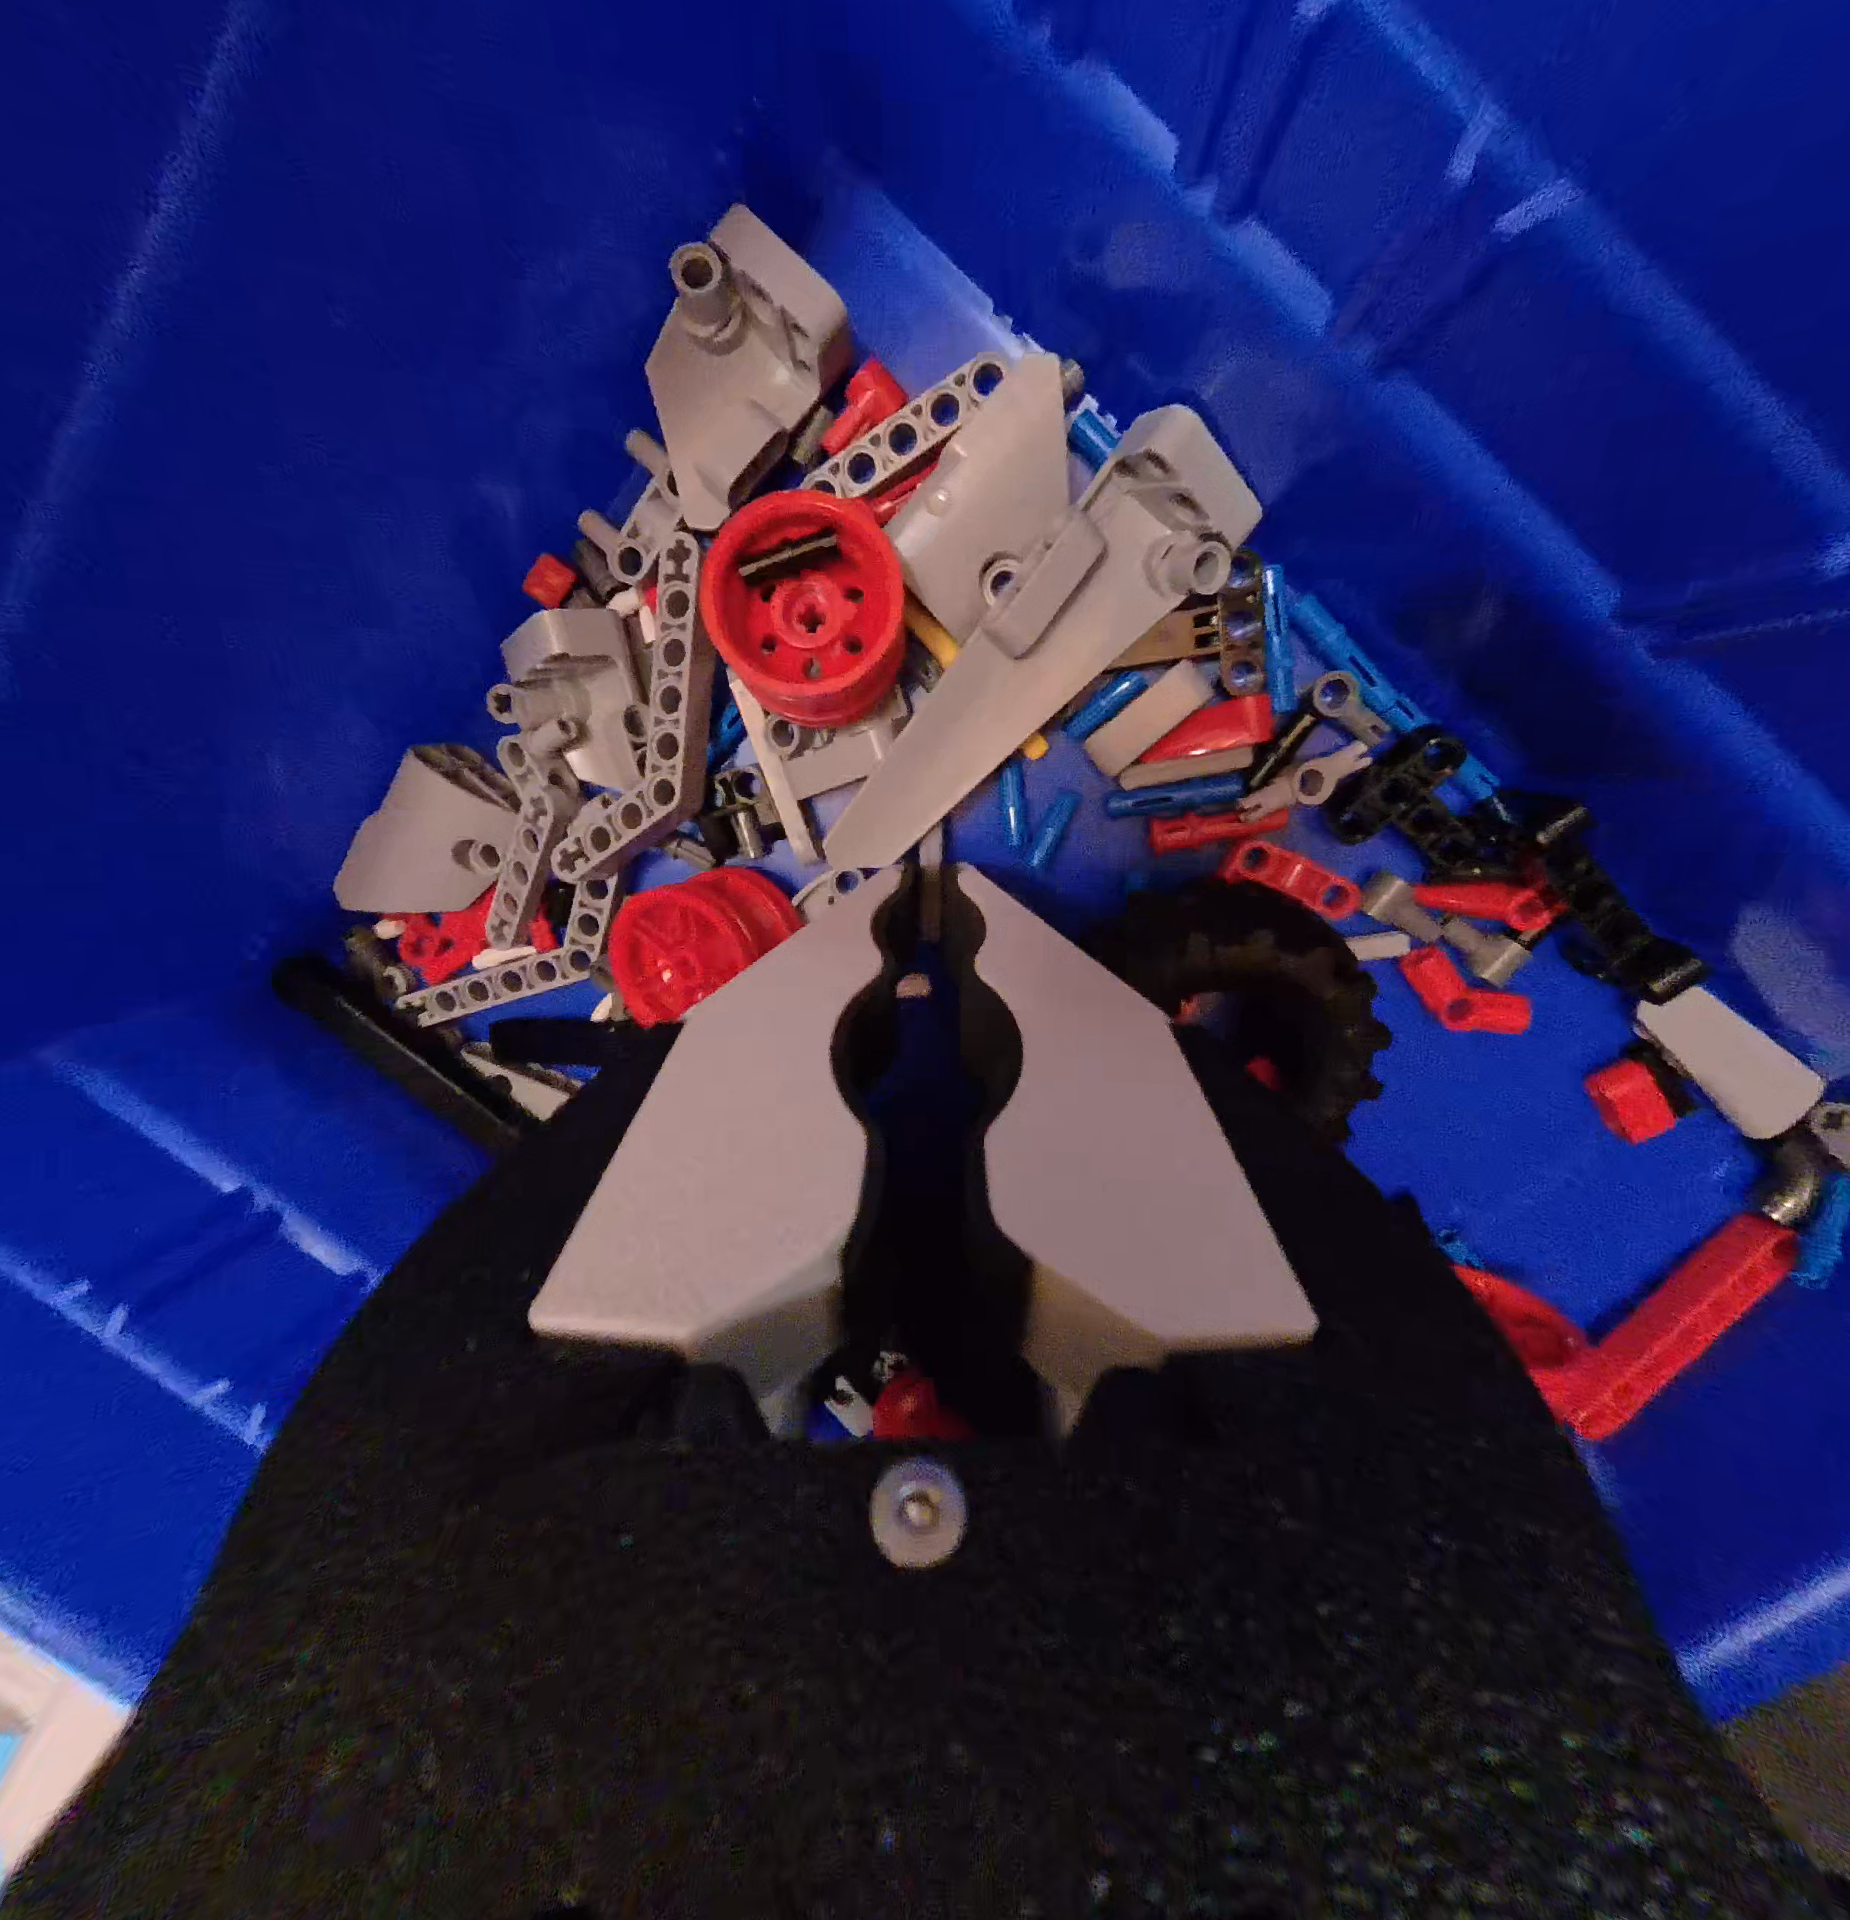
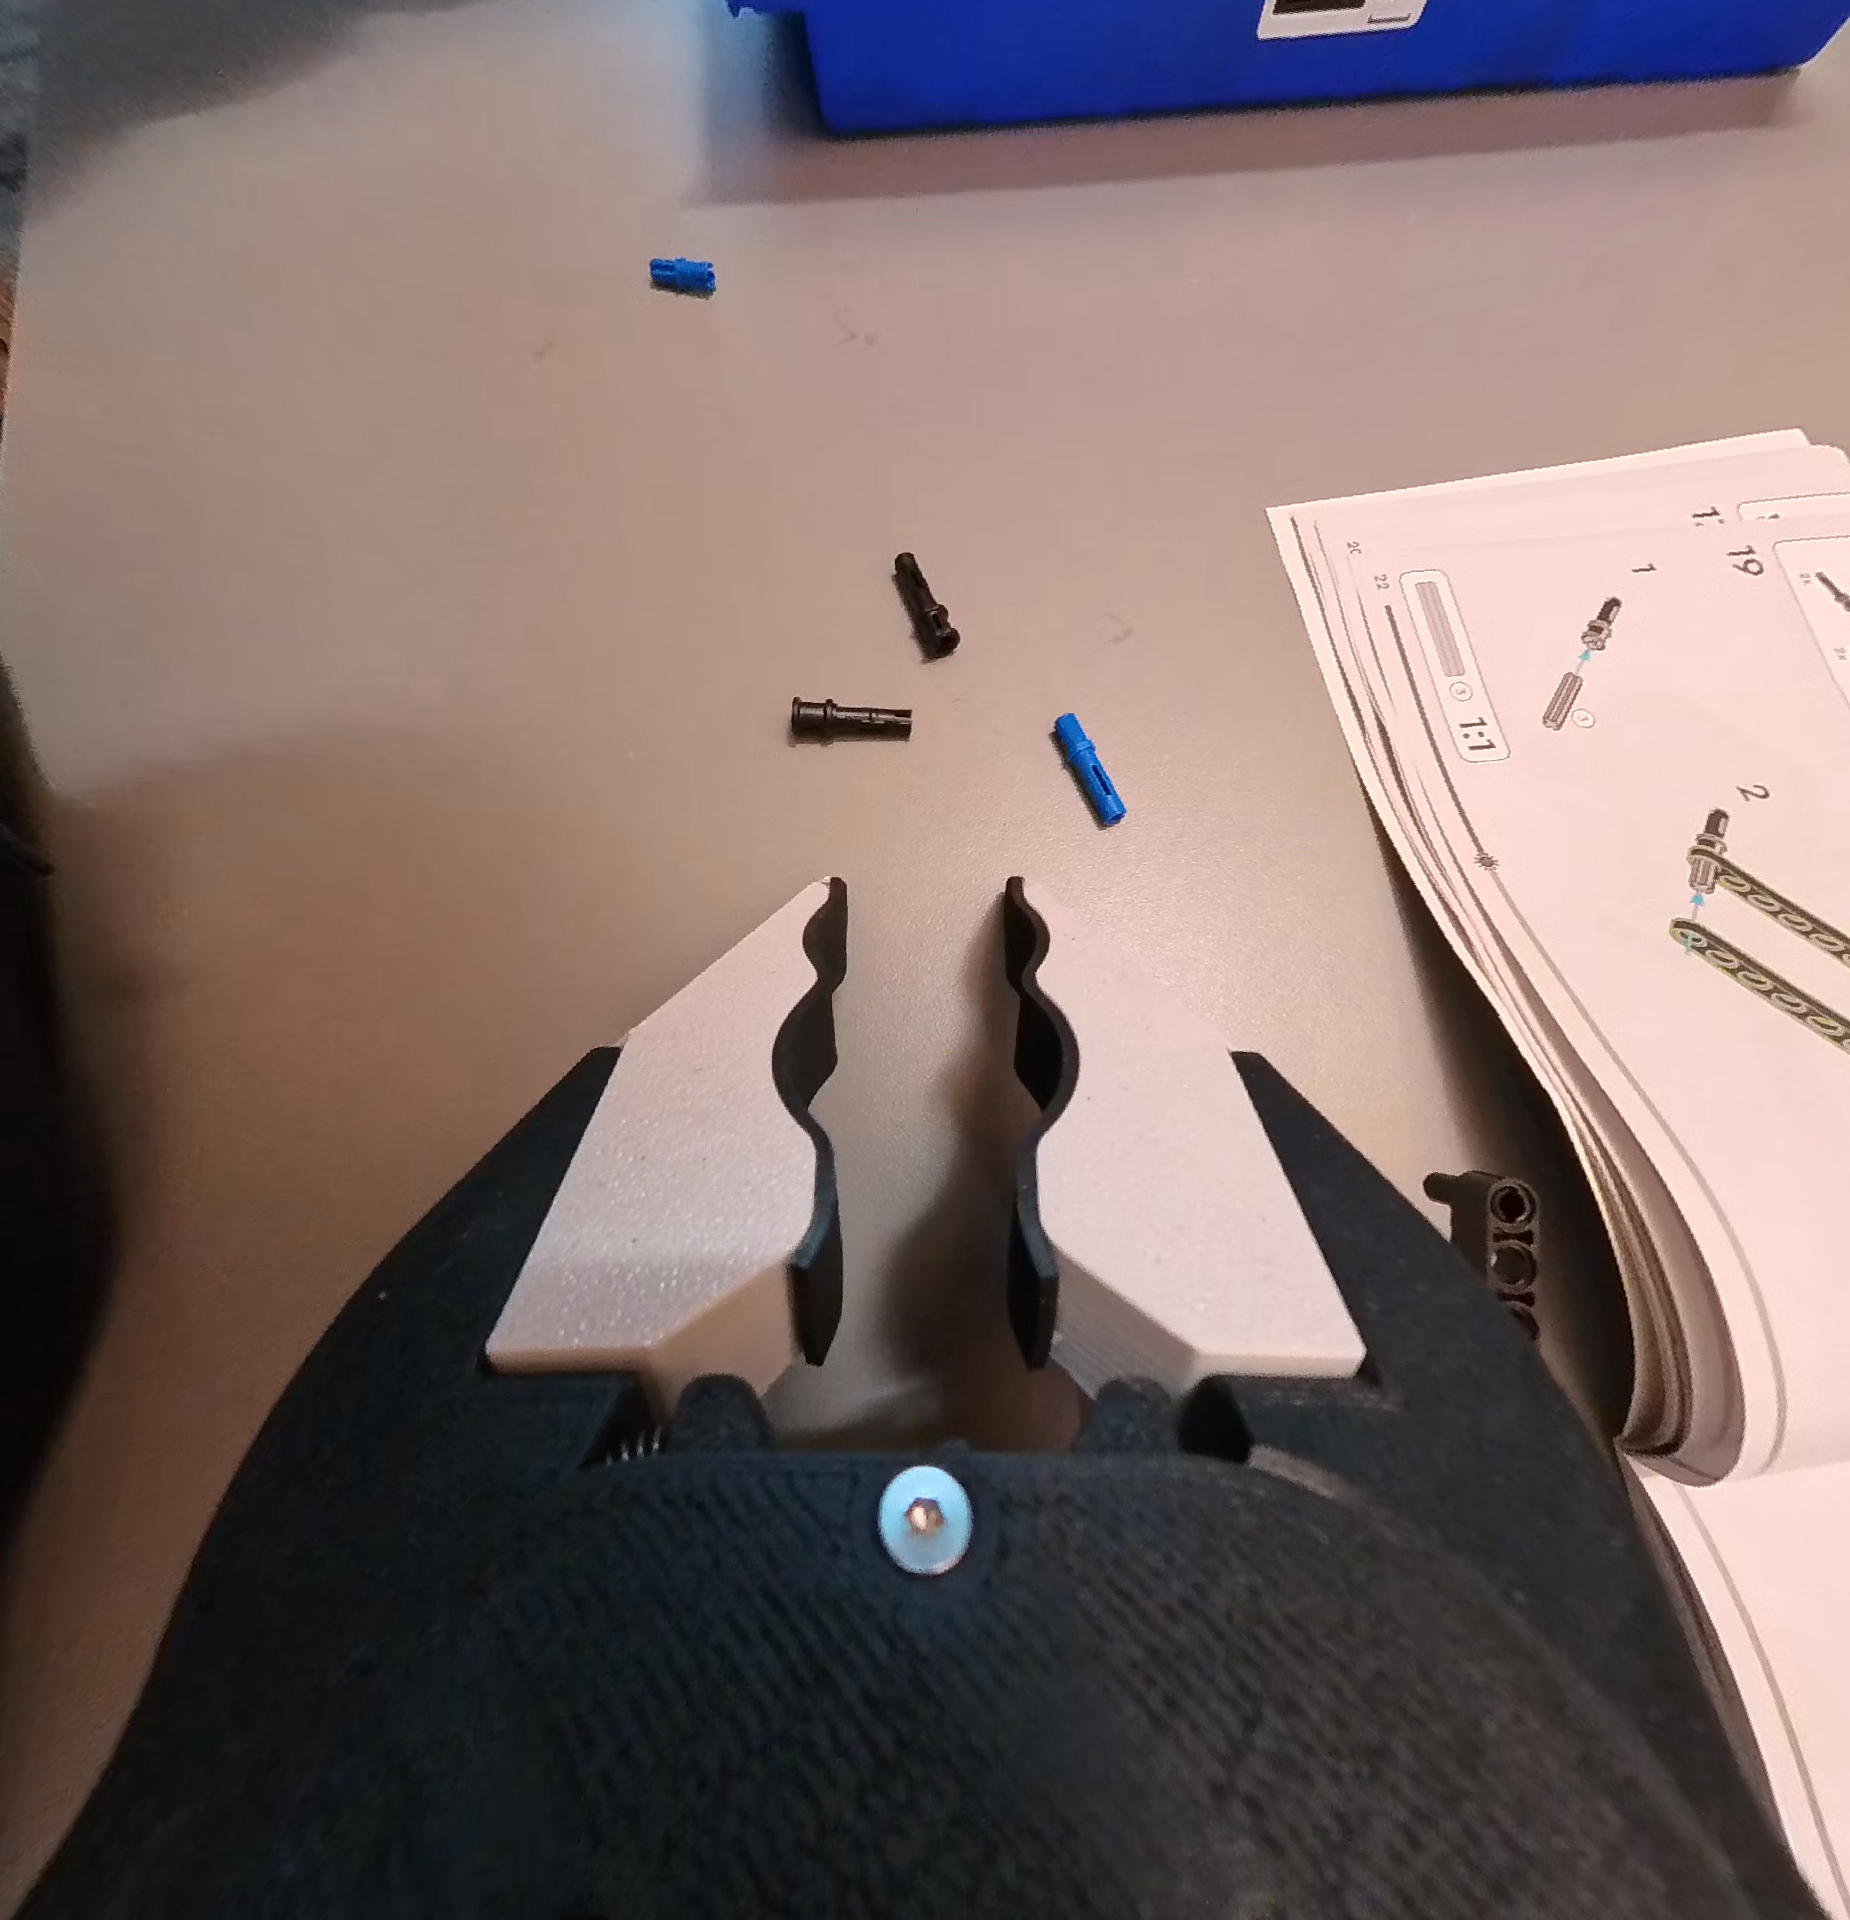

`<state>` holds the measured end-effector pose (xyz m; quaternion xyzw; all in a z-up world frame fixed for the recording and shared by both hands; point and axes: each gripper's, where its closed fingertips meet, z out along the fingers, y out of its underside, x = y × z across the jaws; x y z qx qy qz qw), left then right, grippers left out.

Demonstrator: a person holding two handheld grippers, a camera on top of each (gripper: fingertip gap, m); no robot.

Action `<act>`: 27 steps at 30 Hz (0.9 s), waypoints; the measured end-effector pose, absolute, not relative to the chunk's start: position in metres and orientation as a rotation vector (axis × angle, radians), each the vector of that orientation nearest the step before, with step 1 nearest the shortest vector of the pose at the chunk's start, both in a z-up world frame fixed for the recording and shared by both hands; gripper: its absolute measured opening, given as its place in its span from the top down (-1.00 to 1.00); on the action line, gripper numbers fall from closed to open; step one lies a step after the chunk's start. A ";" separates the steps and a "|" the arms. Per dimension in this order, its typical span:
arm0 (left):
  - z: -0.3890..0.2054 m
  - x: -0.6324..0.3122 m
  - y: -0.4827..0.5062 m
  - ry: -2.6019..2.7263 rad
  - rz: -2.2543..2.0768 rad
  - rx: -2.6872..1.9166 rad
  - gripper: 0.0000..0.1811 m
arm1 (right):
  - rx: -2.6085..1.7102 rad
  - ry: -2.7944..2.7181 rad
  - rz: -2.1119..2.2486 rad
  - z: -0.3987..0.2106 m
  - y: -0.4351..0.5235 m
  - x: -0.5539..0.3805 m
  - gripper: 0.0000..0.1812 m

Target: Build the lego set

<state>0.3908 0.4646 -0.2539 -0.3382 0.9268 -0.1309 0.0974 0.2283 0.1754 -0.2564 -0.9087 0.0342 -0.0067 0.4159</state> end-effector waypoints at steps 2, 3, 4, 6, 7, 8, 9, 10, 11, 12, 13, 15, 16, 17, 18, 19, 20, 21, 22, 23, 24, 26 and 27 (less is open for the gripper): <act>-0.232 0.386 0.459 2.681 -0.483 -1.015 0.97 | -2.282 0.087 -0.015 -0.256 0.175 0.228 0.69; -0.215 0.382 0.452 2.636 -0.562 -1.014 0.97 | -2.281 0.089 -0.012 -0.256 0.175 0.228 0.69; -0.195 0.376 0.443 2.588 -0.663 -1.010 0.97 | -2.280 0.092 -0.007 -0.256 0.175 0.229 0.69; -0.157 0.358 0.418 2.508 -0.860 -0.977 0.97 | -2.280 0.094 -0.002 -0.256 0.175 0.228 0.70; -0.142 0.347 0.403 2.474 -0.932 -0.958 0.97 | -2.280 0.095 -0.002 -0.256 0.175 0.228 0.70; -0.130 0.336 0.387 2.451 -0.979 -0.946 0.98 | -2.280 0.095 -0.001 -0.256 0.175 0.228 0.69; -0.123 0.323 0.372 2.444 -0.994 -0.928 0.98 | -2.279 0.095 0.001 -0.256 0.175 0.228 0.69; -0.118 0.311 0.356 2.440 -0.986 -0.905 0.98 | -2.279 0.097 0.005 -0.256 0.175 0.228 0.69; -0.116 0.299 0.340 2.436 -0.978 -0.885 0.98 | -2.279 0.097 0.006 -0.256 0.175 0.228 0.69; -0.116 0.286 0.324 2.438 -0.980 -0.870 0.98 | -2.279 0.095 0.003 -0.256 0.175 0.228 0.69; -0.119 0.274 0.307 2.443 -0.995 -0.856 0.98 | -2.280 0.091 -0.003 -0.256 0.175 0.228 0.68; -0.138 0.251 0.273 2.488 -1.059 -0.850 0.98 | -2.283 0.079 -0.021 -0.257 0.175 0.228 0.67; -0.155 0.243 0.261 2.522 -1.073 -0.878 0.98 | -2.284 0.073 -0.025 -0.257 0.176 0.227 0.66; -0.175 0.236 0.251 2.559 -1.067 -0.910 0.98 | -2.284 0.070 -0.024 -0.257 0.176 0.227 0.66; -0.194 0.229 0.243 2.603 -1.060 -0.935 0.98 | -2.284 0.069 -0.020 -0.257 0.176 0.227 0.65; -0.210 0.224 0.237 2.632 -1.056 -0.964 0.98 | -2.284 0.067 -0.018 -0.257 0.176 0.226 0.65; -0.221 0.222 0.234 2.637 -1.048 -0.993 0.98 | -2.284 0.065 -0.017 -0.257 0.176 0.226 0.64; -0.230 0.220 0.229 2.643 -1.055 -1.008 0.98 | -2.284 0.062 -0.020 -0.257 0.176 0.226 0.63; -0.236 0.216 0.225 2.663 -1.067 -1.023 0.98 | -2.285 0.056 -0.025 -0.257 0.176 0.225 0.64; -0.243 0.215 0.224 2.669 -1.056 -1.048 0.98 | -2.285 0.050 -0.026 -0.257 0.176 0.225 0.65; -0.249 0.216 0.226 2.659 -1.025 -1.068 0.98 | -2.285 0.047 -0.025 -0.257 0.176 0.224 0.66; -0.257 0.212 0.225 2.674 -0.992 -1.057 0.98 | -2.285 0.047 -0.022 -0.257 0.176 0.224 0.66; -0.258 0.211 0.223 2.674 -0.995 -1.053 0.98 | -2.285 0.047 -0.022 -0.257 0.176 0.224 0.66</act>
